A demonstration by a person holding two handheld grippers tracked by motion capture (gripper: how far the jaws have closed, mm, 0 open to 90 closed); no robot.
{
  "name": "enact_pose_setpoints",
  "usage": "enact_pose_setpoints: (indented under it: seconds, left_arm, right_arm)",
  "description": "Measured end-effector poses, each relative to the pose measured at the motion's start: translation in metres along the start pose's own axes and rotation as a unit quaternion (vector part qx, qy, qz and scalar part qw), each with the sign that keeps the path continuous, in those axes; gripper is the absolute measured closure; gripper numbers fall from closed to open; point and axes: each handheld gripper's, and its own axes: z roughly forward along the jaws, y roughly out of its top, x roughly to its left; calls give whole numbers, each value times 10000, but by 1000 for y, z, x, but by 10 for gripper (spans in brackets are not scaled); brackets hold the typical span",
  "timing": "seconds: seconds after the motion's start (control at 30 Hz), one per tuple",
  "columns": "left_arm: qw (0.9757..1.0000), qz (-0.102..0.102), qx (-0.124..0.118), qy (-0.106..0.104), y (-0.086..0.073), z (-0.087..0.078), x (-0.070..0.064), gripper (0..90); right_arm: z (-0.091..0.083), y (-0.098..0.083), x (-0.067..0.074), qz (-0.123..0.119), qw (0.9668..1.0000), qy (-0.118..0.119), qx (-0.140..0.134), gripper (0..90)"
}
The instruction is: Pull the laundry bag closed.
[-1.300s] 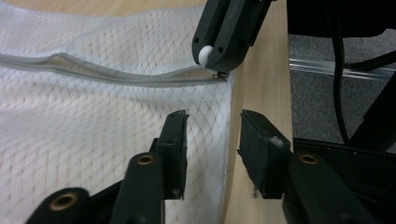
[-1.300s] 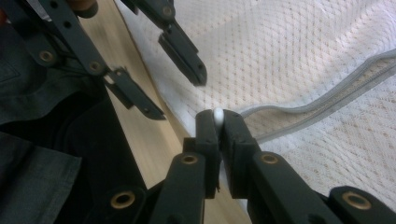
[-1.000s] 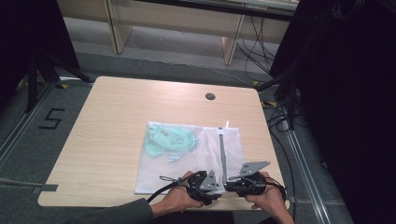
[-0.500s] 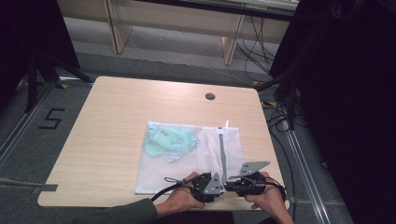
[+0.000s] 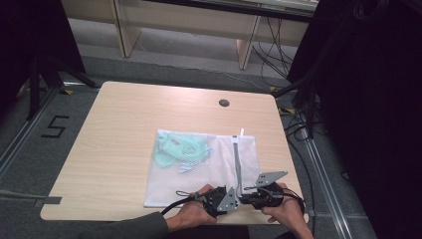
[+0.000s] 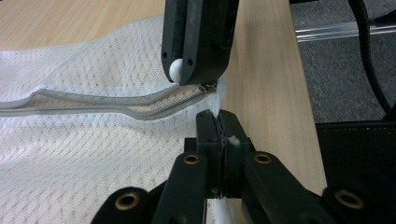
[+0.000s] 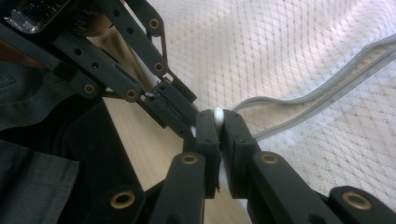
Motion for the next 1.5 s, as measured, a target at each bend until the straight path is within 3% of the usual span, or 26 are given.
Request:
enact_pose_setpoints:
  seconds: [0.07,0.17,0.27,0.3,0.5,0.57,0.63,0.7,0.77,0.83,1.07,1.13,1.23,1.27,1.3,1.37,1.4,1.43,1.47,1.5]
  left_arm:
    - [10000,-37,-19,-13,-1,1,-1,886]
    - [9999,-116,-43,-77,-1,1,-1,887]
    - [9999,-80,-28,-102,-2,1,-1,889]
    - [9999,19,63,-132,-2,0,0,889]
    - [9998,-176,-43,-119,-3,2,-1,889]
    - [9997,-166,49,-170,-2,1,1,884]
    - [9997,-237,-92,-33,-2,3,-1,874]
    - [9993,-341,-110,-108,-2,3,-2,854]
    - [9998,-196,-80,-63,-1,3,-1,845]
    - [9996,-260,-138,-34,0,3,-3,831]
    - [9999,-8,-103,-23,0,4,-3,869]
    - [9998,-108,-143,-64,0,5,-5,876]
    - [9998,-23,-171,-55,0,5,-4,880]
    - [9999,80,-90,-109,0,3,-3,881]
    - [9999,96,-140,-18,0,4,-4,881]
    - [9998,-56,-160,-98,0,4,-4,883]
    - [9998,-82,-158,-100,0,4,-4,883]
    - [9999,82,-15,-140,0,2,-1,884]
    - [9999,35,-41,-148,0,2,-1,885]
    - [9996,-158,-160,-149,-1,4,-3,887]
  right_arm:
    - [1,0,-3,-116,9999,-6,16,865]
    - [2,0,-4,-29,10000,31,37,865]
    - [4,-1,-6,-15,10000,83,25,865]
    - [4,-1,-7,-5,9999,101,52,865]
    - [8,-1,-11,-70,9998,149,140,865]
    - [7,-1,-10,20,9998,135,147,865]
    - [6,-1,-10,30,9999,137,87,865]
    - [6,-1,-10,55,9998,144,110,865]
    - [5,-1,-10,58,9998,143,139,865]
    - [5,0,-9,82,9997,184,97,865]
    - [6,0,-10,22,9998,172,73,865]
    - [5,-1,-9,89,9998,155,101,865]
    - [7,-1,-8,83,9997,160,169,865]
    - [7,-1,-10,-77,9998,126,138,866]
    - [7,0,-9,20,9998,154,135,866]
    - [7,-1,-10,26,9998,147,155,866]
    - [7,-1,-12,-83,9998,141,135,866]
    - [7,-1,-12,-47,9997,166,148,865]
    - [8,-1,-11,-27,9997,198,172,865]
    - [8,-1,-11,-36,9997,159,173,865]
